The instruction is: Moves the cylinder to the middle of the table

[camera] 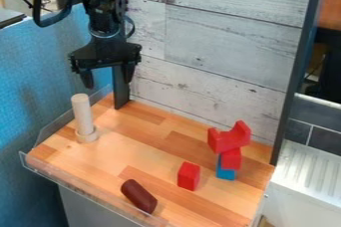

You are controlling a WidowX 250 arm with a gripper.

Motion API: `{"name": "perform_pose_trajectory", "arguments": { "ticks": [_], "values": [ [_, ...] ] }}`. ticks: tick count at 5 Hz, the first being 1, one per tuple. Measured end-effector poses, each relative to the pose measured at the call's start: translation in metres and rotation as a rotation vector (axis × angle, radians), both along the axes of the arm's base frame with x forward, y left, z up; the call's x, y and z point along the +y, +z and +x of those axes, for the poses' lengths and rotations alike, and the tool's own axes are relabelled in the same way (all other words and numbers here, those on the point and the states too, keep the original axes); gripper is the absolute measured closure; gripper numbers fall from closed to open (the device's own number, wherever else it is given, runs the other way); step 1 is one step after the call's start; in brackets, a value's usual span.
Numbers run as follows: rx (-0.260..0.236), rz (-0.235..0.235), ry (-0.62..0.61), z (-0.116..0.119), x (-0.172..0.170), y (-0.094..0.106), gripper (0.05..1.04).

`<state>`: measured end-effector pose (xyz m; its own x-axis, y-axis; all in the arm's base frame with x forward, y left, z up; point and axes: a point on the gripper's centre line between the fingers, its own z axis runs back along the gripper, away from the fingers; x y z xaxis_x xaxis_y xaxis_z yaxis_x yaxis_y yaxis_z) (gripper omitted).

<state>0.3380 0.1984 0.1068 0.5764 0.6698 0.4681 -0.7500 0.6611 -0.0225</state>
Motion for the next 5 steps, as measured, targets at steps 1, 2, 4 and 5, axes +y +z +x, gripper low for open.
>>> {"name": "perform_pose_trajectory", "arguments": {
  "ticks": [1,2,4,5],
  "values": [
    [0.03,-0.02,0.008,-0.002,0.0,-0.014,0.083],
    [0.021,-0.011,0.048,0.004,0.007,-0.031,0.083],
    [0.003,0.02,0.096,0.013,0.018,-0.055,0.083],
    [0.02,0.027,0.123,0.02,0.026,-0.065,0.083]
  ]
}}
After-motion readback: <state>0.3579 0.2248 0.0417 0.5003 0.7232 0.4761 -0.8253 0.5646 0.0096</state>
